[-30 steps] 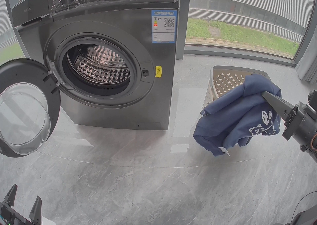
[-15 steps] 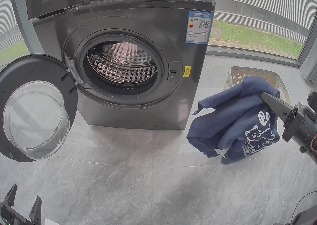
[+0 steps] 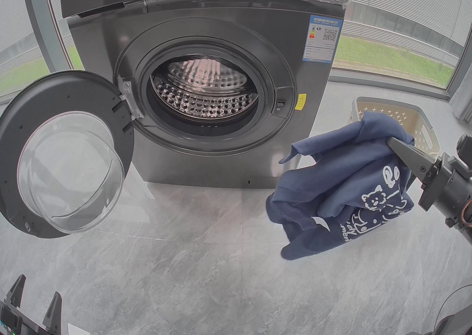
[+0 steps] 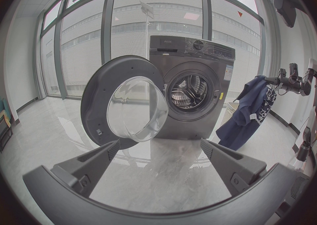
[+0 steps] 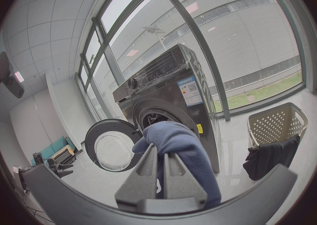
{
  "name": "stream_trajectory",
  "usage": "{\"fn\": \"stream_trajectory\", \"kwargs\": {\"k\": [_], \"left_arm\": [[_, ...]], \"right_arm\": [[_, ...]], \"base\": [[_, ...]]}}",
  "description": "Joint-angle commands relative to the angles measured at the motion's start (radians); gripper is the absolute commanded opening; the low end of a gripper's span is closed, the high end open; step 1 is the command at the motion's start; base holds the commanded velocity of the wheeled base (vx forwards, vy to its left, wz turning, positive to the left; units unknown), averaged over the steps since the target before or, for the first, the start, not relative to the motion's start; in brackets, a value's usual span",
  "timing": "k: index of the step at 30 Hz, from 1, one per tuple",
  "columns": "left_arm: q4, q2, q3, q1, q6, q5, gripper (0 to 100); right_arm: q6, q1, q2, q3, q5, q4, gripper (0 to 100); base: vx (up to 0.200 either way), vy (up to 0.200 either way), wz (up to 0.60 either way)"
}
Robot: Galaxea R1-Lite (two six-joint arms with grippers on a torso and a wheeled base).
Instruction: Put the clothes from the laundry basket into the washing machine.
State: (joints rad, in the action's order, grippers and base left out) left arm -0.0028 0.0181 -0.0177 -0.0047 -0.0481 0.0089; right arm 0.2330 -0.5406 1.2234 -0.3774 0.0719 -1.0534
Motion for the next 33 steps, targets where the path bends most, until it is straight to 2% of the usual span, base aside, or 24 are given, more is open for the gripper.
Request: {"fn": "stream_trajectory", "kwargs": {"k": [1, 8, 23, 33], "left_arm": [[0.000, -0.018, 0.018, 0.000, -0.001, 0.000, 100], [0.000, -0.018, 0.018, 0.000, -0.001, 0.000, 100], [0.000, -0.018, 0.018, 0.000, -0.001, 0.000, 100], [0.000, -0.018, 0.018, 0.000, -0.001, 0.000, 100]], "right_arm": [[0.000, 0.002, 0.002, 0.000, -0.001, 0.000, 0], [0.000, 0.002, 0.004, 0.000, -0.001, 0.000, 0], [0.000, 0.002, 0.004, -0.001, -0.001, -0.002, 0], [0.000, 0.001, 0.004, -0.001, -0.001, -0.002, 0]], "base": [[0.000, 0.000, 0.00], [0.000, 0.000, 0.00], [0.000, 0.200, 0.00], [0.000, 0.000, 0.00]]}}
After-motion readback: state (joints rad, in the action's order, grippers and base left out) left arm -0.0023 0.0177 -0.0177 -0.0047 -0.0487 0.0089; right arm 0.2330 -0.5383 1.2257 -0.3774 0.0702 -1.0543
